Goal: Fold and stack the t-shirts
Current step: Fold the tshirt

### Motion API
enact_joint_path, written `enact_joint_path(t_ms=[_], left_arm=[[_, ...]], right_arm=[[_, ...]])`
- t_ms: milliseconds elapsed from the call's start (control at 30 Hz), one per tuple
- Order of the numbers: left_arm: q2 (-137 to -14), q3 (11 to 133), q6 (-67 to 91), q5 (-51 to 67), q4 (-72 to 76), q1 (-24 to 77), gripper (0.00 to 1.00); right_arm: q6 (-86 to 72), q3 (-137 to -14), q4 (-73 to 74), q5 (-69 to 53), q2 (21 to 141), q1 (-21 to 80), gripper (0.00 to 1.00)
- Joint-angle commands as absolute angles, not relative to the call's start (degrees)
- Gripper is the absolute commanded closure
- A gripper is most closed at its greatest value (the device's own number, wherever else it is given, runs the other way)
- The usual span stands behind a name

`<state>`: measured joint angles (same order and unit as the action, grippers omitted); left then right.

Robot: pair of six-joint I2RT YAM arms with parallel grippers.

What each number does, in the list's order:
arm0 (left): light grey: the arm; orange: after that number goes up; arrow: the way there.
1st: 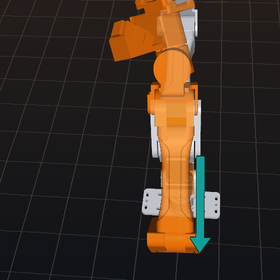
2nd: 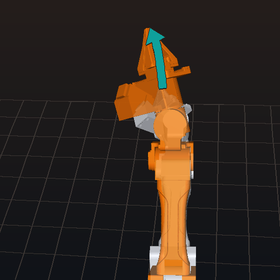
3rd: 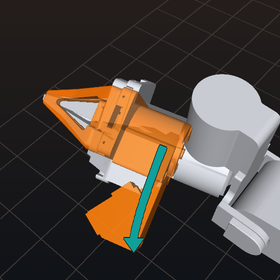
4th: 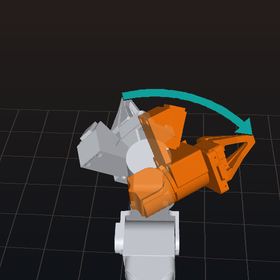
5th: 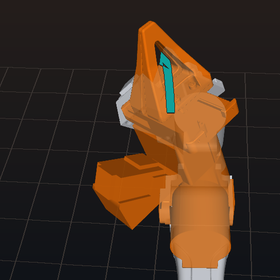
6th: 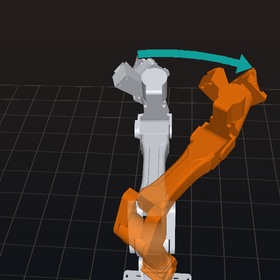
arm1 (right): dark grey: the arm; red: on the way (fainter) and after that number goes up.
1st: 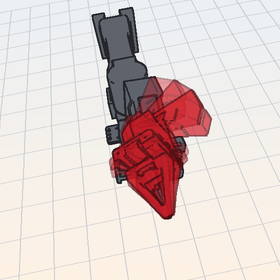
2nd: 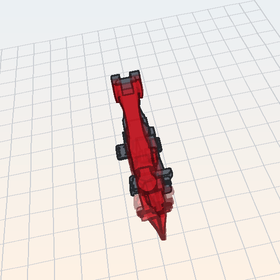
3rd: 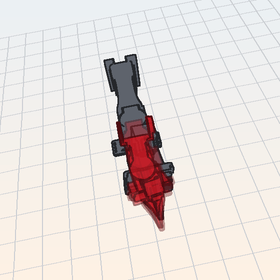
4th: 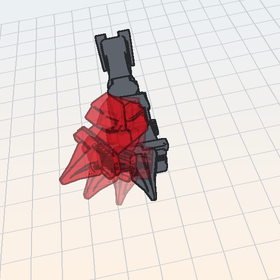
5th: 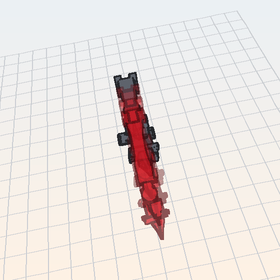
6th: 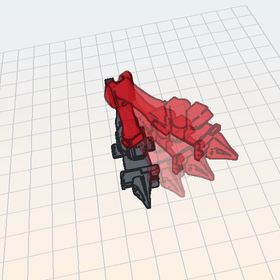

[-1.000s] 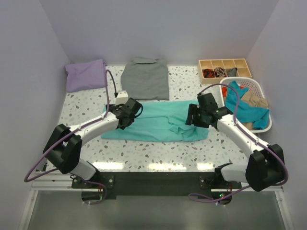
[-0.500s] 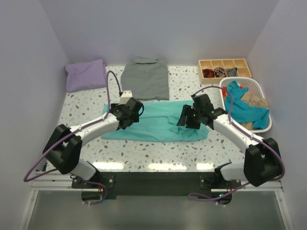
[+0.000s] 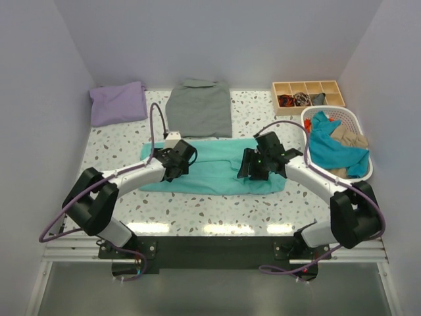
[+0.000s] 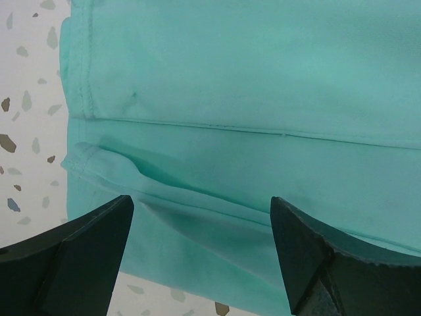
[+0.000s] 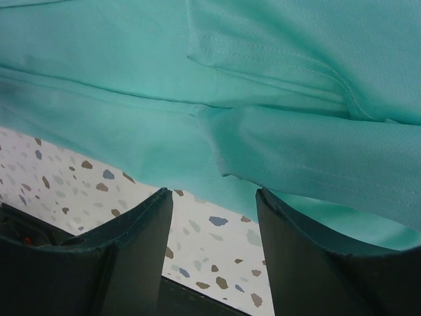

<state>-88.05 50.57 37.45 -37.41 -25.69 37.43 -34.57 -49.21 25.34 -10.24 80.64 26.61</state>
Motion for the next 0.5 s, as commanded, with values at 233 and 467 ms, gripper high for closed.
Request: enact_joint_path(t_ms=[233,467], left_arm=[[-88.4,50.5,38.3,-40.6,-25.0,37.0,0.09],[-88.9,50.2,38.8,-41.0,-25.1,36.8,0.1]], right_arm=[[-33.5,-52.8,21.3,-9.5,85.8,27.3,0.5],[-32.0,-55.4,20.0,-8.7,88.6,27.3,0.94]])
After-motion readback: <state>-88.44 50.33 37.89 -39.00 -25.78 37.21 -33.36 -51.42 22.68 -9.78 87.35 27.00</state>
